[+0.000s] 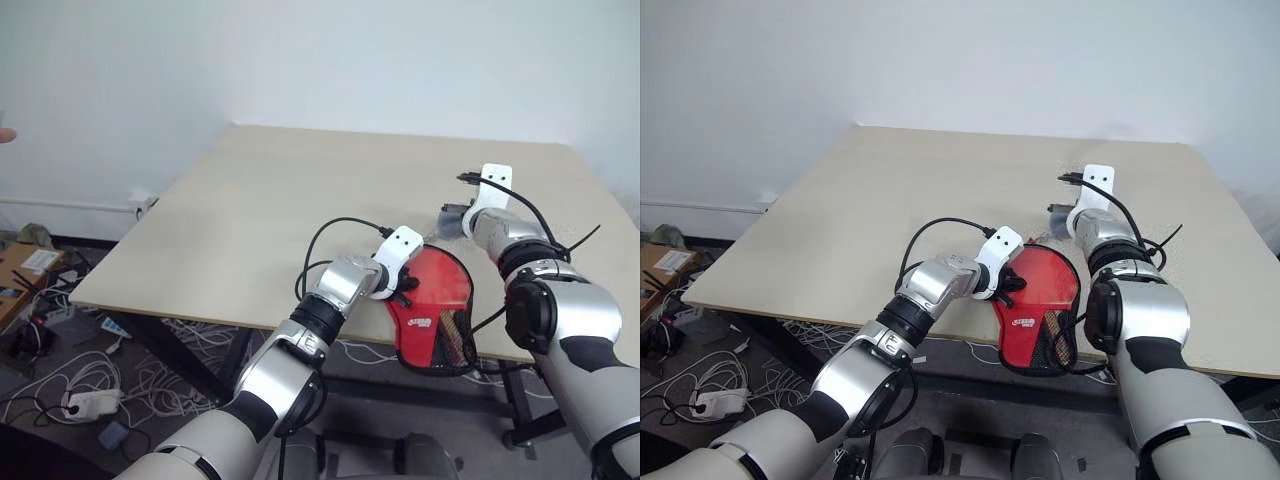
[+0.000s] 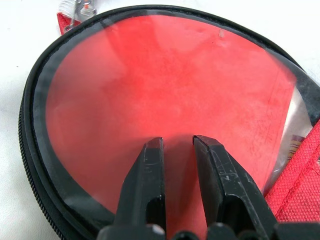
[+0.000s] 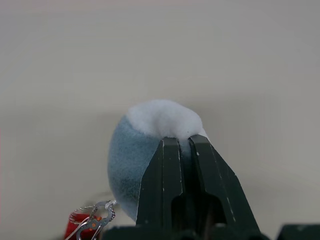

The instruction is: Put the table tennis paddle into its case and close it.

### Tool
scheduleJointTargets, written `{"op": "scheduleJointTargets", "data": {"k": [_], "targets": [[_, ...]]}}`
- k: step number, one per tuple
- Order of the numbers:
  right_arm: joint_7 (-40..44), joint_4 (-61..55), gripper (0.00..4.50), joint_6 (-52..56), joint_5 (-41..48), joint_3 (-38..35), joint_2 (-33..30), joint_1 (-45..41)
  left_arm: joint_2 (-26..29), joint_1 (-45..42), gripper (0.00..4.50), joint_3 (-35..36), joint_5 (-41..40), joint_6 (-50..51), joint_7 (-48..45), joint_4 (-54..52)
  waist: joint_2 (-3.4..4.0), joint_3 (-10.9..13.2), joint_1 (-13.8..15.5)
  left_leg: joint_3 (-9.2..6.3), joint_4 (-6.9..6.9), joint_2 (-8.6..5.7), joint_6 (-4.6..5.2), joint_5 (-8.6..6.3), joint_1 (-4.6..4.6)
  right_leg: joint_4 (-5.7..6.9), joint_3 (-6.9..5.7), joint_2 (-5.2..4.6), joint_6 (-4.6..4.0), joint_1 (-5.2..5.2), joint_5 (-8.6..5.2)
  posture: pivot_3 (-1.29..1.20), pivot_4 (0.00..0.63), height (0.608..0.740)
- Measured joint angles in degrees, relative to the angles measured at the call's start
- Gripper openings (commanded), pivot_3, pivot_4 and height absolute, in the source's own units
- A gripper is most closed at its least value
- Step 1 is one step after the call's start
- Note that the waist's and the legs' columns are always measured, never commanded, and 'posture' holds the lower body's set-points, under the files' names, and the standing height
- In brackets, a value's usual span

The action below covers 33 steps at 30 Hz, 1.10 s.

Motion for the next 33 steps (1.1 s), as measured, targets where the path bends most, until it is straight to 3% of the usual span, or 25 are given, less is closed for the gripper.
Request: {"op": "scheduleJointTargets", "data": {"k": [12, 20, 27, 33], "targets": [[10.31, -0.17, 0.01, 10.12, -2.16, 6.03, -8.88, 0.04, 0.00, 0.00, 0.85, 0.01, -0.05, 0.00, -0.06, 0.05, 0.00, 0.01, -0.03, 0.01, 0.00, -0.08, -0.01, -0.01, 0.00, -0.01, 0.04, -0.07, 0.03, 0.01, -0.02, 0.00, 0.000, 0.688], [27.45, -5.54, 0.01, 18.44, -4.61, 13.78, -15.49, 1.78, -0.02, -0.01, 0.85, -0.04, -0.09, -0.01, -0.20, 0.07, 0.00, 0.01, -0.01, 0.00, 0.00, -0.11, -0.02, -0.02, 0.00, -0.01, 0.04, -0.10, 0.07, 0.01, -0.05, 0.00, 0.000, 0.688], [36.93, -12.47, 0.01, 24.36, -4.61, 16.02, -20.49, 6.29, -0.03, -0.02, 0.85, -0.11, -0.15, -0.05, -0.26, 0.07, 0.00, 0.02, -0.02, 0.01, 0.00, -0.18, -0.03, -0.02, -0.01, -0.01, 0.04, -0.17, 0.12, 0.01, -0.08, 0.00, 0.000, 0.688], [46.33, -24.67, 0.01, 27.34, -4.08, 18.33, -25.78, 15.51, -0.04, -0.02, 0.85, -0.46, -0.29, -0.08, -0.77, 0.00, -0.02, 0.02, 0.16, 0.02, 0.00, -0.37, -0.03, -0.02, -0.01, -0.02, 0.03, -0.37, 0.28, 0.05, -0.18, 0.00, 0.000, 0.688]]}}
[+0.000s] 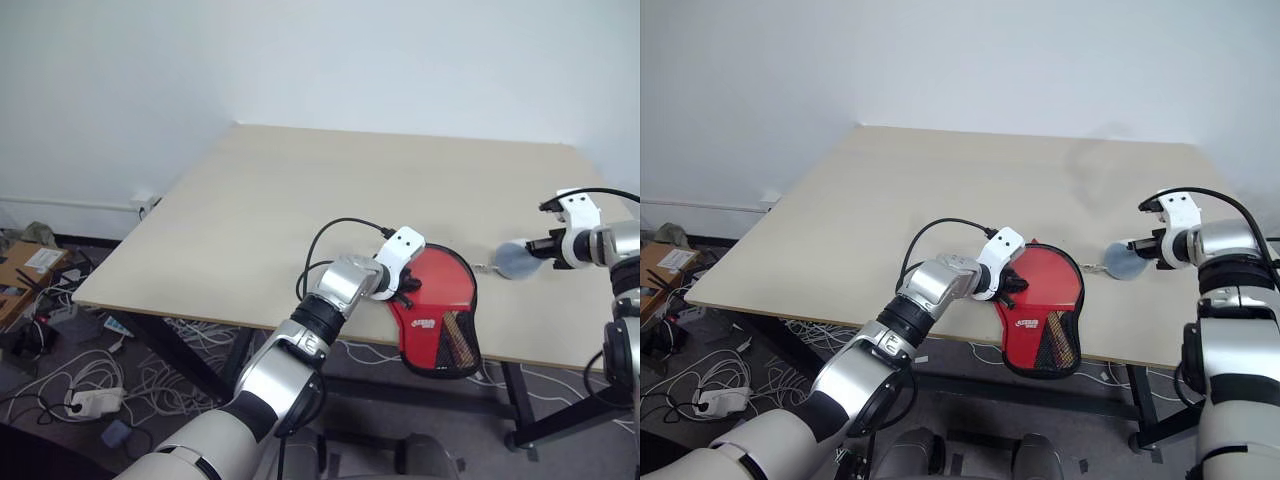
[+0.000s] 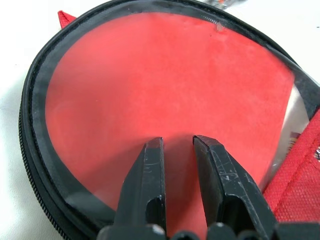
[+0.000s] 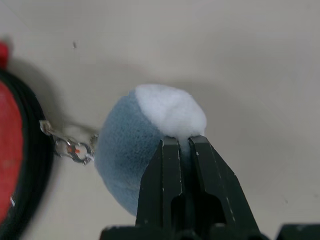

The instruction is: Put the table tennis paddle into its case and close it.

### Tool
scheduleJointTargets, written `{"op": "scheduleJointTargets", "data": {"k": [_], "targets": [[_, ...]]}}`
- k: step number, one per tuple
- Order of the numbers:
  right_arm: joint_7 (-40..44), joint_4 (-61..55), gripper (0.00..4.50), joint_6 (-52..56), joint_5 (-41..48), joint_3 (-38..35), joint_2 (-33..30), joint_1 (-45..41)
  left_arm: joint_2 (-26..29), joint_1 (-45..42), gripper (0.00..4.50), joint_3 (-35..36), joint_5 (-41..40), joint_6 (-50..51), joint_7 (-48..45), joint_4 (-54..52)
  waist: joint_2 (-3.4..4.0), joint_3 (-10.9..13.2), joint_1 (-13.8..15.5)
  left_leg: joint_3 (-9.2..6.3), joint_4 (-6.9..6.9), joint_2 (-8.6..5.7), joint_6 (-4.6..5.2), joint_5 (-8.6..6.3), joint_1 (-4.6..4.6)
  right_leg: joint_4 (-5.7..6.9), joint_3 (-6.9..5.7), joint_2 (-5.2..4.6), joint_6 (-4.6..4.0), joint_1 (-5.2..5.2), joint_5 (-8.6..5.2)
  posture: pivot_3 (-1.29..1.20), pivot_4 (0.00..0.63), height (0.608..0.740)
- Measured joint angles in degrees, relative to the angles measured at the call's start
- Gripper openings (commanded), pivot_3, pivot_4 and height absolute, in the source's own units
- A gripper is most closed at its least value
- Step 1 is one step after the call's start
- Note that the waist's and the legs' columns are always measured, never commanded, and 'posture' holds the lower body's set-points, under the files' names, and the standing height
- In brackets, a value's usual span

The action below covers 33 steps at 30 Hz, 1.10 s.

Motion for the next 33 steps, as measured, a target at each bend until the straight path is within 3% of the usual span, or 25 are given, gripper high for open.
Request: {"op": "scheduleJointTargets", "data": {"k": [7, 10, 15, 28, 33], "targets": [[11.45, -26.44, 0.01, -2.02, 4.73, -1.39, -9.23, 20.49, -0.02, 0.07, 0.85, -0.84, -0.27, 0.00, -1.05, -0.26, -0.20, 0.12, 1.28, 0.01, -0.01, -0.09, 0.00, -0.01, 0.01, -0.03, -0.03, -0.10, 0.19, 0.02, -0.13, 0.00, 0.000, 0.688], [15.78, -39.49, 0.01, -3.42, 9.38, -5.64, -12.69, 31.95, -0.02, 0.10, 0.85, -0.95, -0.36, -0.02, -1.13, -0.22, -0.29, 0.17, 1.49, 0.03, 0.01, -0.13, -0.01, -0.02, 0.02, -0.10, -0.07, -0.17, 0.20, 0.05, -0.14, 0.00, 0.000, 0.688], [19.83, -54.56, 0.01, -4.01, 15.21, -10.56, -15.27, 43.68, -0.01, 0.10, 0.85, -0.90, -0.32, -0.04, -0.89, 0.05, -0.39, 0.20, 1.42, 0.06, 0.12, -0.23, 0.02, -0.04, 0.04, -0.11, -0.26, -0.42, 0.21, 0.11, -0.13, 0.00, 0.000, 0.688], [24.58, -61.54, 0.01, -8.13, 19.48, -12.88, -20.90, 52.60, -0.03, 0.09, 0.85, -0.91, -1.14, -0.07, -1.67, 0.33, -0.51, 0.21, 1.49, 0.04, 0.05, -0.29, 0.23, -0.18, 0.01, -0.73, -0.44, -0.49, 0.24, 0.45, -0.12, 0.00, 0.000, 0.688], [29.44, -63.68, 0.01, -10.09, 22.65, -17.18, -23.83, 57.10, -0.05, 0.07, 0.85, -1.04, -2.05, -0.26, -1.69, 0.57, -0.53, 0.22, 1.96, 0.03, 0.03, -0.31, 0.26, -0.22, 0.02, -0.77, -0.44, -0.49, 0.26, 0.50, -0.11, 0.00, 0.000, 0.688]]}}
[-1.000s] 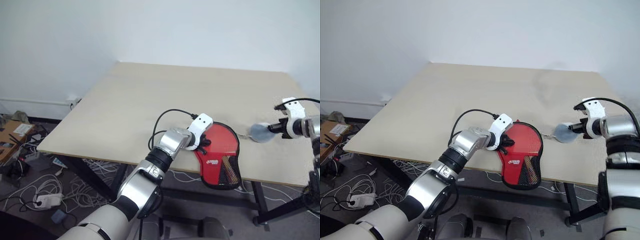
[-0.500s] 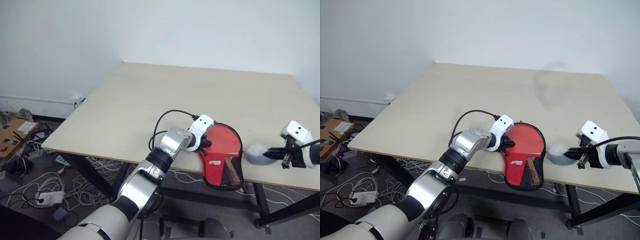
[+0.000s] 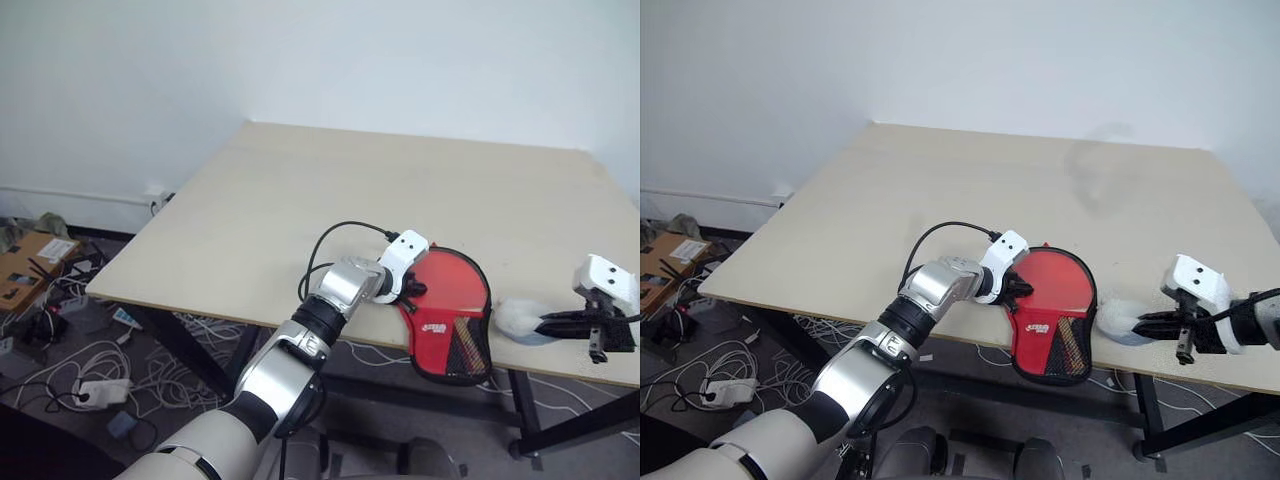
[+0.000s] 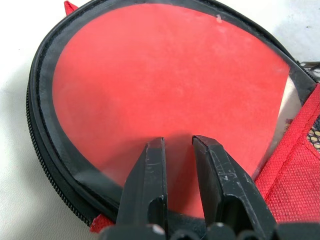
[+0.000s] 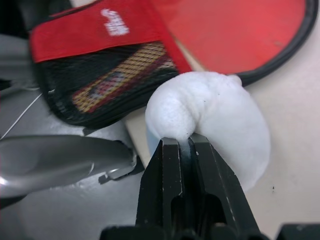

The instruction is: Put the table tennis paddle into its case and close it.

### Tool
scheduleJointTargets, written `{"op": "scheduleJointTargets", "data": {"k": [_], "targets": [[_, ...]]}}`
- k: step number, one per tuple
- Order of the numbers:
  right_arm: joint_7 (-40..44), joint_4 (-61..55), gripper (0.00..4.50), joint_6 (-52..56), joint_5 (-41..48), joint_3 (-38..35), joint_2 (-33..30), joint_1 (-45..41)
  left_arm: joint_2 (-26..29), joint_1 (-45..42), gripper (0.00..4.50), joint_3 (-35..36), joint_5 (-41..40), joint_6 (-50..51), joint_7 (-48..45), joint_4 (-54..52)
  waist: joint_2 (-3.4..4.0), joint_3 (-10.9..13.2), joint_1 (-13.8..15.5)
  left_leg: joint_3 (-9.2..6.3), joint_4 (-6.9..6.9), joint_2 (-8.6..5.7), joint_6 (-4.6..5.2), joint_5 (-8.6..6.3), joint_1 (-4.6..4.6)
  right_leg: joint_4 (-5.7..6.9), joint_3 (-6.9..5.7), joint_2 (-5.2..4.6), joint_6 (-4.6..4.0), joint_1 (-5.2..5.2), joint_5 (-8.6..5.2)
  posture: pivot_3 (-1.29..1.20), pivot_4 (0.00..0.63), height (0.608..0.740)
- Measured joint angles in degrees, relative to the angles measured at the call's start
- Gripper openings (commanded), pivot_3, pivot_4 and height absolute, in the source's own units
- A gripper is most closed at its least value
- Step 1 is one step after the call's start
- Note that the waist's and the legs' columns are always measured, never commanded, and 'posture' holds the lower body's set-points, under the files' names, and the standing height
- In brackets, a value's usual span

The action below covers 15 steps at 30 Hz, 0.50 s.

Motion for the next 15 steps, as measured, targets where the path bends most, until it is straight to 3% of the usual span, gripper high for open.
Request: {"op": "scheduleJointTargets", "data": {"k": [10, 15], "targets": [[4.23, -7.12, 0.01, 2.43, 3.91, -7.52, -1.53, 9.94, -0.03, -0.04, 0.85, -0.28, -0.98, -0.88, 0.00, 0.80, -0.03, 0.00, 0.99, 0.03, 0.05, 0.00, 0.03, -0.03, -0.01, -0.13, 0.00, -0.01, 0.00, 0.03, 0.00, 0.00, 0.000, 0.688], [2.49, -4.86, 0.01, 2.67, 2.83, -7.25, -1.95, 10.40, -0.04, -0.09, 0.85, -0.19, -1.49, -1.13, 0.03, 1.31, -0.05, -0.01, 1.01, 0.03, 0.07, -0.02, 0.06, -0.05, -0.02, -0.19, -0.03, -0.03, 0.00, 0.10, 0.00, 0.00, 0.000, 0.688]]}}
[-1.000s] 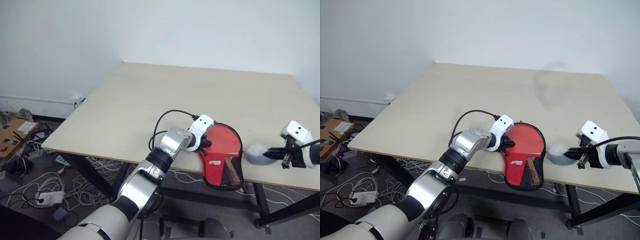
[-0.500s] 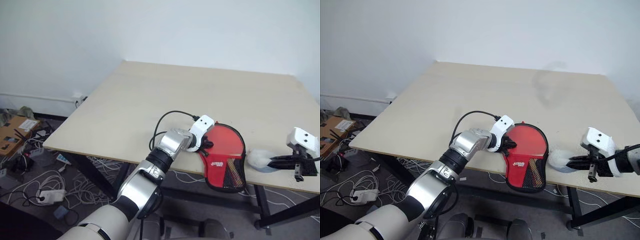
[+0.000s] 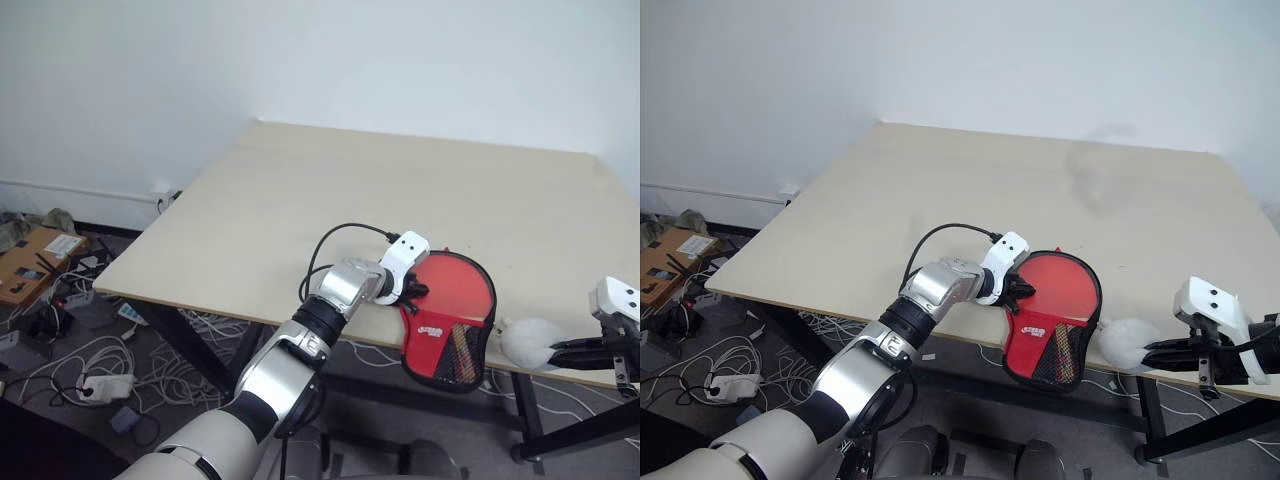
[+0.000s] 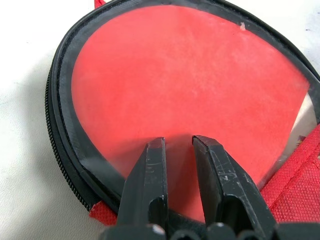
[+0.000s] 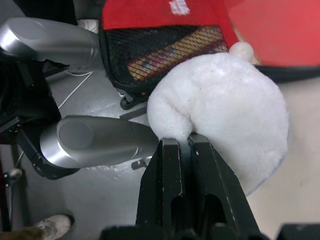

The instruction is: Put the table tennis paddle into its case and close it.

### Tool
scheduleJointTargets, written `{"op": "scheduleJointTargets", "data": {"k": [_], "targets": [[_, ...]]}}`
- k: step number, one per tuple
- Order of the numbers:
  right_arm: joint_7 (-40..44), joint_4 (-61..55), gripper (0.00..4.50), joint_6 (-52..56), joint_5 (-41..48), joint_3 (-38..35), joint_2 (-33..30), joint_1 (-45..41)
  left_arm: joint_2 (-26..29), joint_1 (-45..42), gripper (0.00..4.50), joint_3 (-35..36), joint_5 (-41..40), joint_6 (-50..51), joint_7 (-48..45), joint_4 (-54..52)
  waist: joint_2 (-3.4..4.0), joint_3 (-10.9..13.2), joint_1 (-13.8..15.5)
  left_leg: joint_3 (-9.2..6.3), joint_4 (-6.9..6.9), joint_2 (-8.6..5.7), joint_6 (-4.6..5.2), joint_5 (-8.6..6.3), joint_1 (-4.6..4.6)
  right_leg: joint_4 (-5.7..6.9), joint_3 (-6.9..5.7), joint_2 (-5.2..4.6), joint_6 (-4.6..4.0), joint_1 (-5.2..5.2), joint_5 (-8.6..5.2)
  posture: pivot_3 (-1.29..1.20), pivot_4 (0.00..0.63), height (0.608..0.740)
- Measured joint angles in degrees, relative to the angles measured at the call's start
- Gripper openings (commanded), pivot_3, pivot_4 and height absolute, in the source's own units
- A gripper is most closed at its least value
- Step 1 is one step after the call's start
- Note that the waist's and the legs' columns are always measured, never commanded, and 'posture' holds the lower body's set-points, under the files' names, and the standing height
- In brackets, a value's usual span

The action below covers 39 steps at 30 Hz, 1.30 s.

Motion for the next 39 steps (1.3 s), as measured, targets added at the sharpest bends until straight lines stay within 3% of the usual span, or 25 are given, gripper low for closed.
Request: {"op": "scheduleJointTargets", "data": {"k": [6, 12, 24, 32, 39], "targets": [[-8.24, 6.17, 0.01, 0.93, -3.05, 9.49, 3.60, -10.09, -0.01, -0.30, 0.85, 0.07, -0.27, -1.47, 0.03, 1.34, -0.06, -0.02, -0.02, 0.00, 0.00, 0.00, 0.01, -0.01, 0.00, -0.12, -0.10, -0.02, 0.00, 0.08, 0.00, 0.00, 0.000, 0.688], [-11.49, 7.08, 0.01, 3.35, -2.78, 12.89, 5.99, -17.00, -0.16, -3.14, 0.85, 0.77, -0.68, -3.60, -1.29, 5.90, -0.15, 0.04, -0.02, -0.03, 0.04, 0.00, 0.01, -0.01, -0.03, -0.12, -0.13, -0.02, 0.01, 0.09, 0.01, 0.00, 0.000, 0.688], [-11.99, 6.45, 0.01, 4.08, -1.05, 13.41, 6.30, -15.39, -1.84, -17.40, 0.85, 8.62, -0.97, -13.10, -0.46, 24.41, -0.43, 0.31, -0.01, 0.03, -0.13, 0.00, -0.03, -0.06, -0.19, 0.01, -0.04, -0.03, 0.20, -0.28, 0.06, 0.00, 0.000, 0.688], [-14.16, 4.93, 0.01, 4.63, -0.60, 12.73, 7.49, -14.45, -2.03, -18.22, 0.85, 9.06, 0.64, -17.69, -2.41, 30.54, -0.55, 0.39, -0.01, 0.08, -0.09, -0.01, -0.03, -0.09, -0.20, 0.04, 0.03, -0.03, 0.35, -0.33, 0.07, 0.00, 0.000, 0.688], [-15.23, 4.79, 0.01, 4.62, -0.28, 12.14, 8.79, -13.99, -2.11, -17.87, 0.85, 5.25, 5.52, -25.06, -5.64, 32.33, -0.61, 0.43, -0.03, 0.07, -0.02, -0.01, -0.03, -0.09, -0.18, 0.04, 0.03, -0.03, 0.34, -0.27, 0.08, 0.00, 0.000, 0.688]]}}
